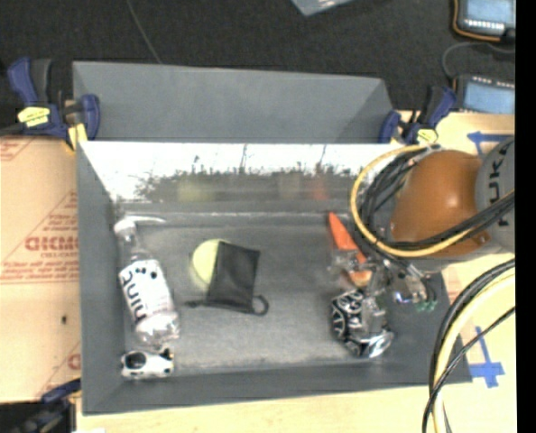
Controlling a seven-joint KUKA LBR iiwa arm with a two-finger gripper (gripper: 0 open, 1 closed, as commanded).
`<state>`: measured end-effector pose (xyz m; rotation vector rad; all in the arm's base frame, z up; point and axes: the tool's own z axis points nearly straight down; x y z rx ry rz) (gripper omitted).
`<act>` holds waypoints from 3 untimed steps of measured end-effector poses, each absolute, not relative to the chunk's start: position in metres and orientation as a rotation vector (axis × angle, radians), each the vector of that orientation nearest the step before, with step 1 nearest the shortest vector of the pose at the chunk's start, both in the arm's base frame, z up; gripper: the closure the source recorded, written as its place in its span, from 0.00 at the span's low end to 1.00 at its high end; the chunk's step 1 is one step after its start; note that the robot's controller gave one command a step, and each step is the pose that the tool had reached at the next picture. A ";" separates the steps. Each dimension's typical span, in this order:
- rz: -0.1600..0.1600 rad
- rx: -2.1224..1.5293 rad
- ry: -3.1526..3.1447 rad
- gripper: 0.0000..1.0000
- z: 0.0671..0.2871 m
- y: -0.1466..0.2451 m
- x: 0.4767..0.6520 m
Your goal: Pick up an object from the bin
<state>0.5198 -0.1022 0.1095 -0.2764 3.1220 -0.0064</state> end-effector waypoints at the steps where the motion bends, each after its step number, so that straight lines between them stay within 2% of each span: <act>1: -0.003 -0.079 3.127 0.00 0.091 -0.123 0.506; 2: 0.037 -0.285 3.131 1.00 0.074 -0.139 0.502; 3: 0.037 -0.286 3.131 1.00 0.074 -0.139 0.502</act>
Offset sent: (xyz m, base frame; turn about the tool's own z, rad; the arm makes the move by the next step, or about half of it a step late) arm -0.0186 -0.0518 -0.0365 -0.0005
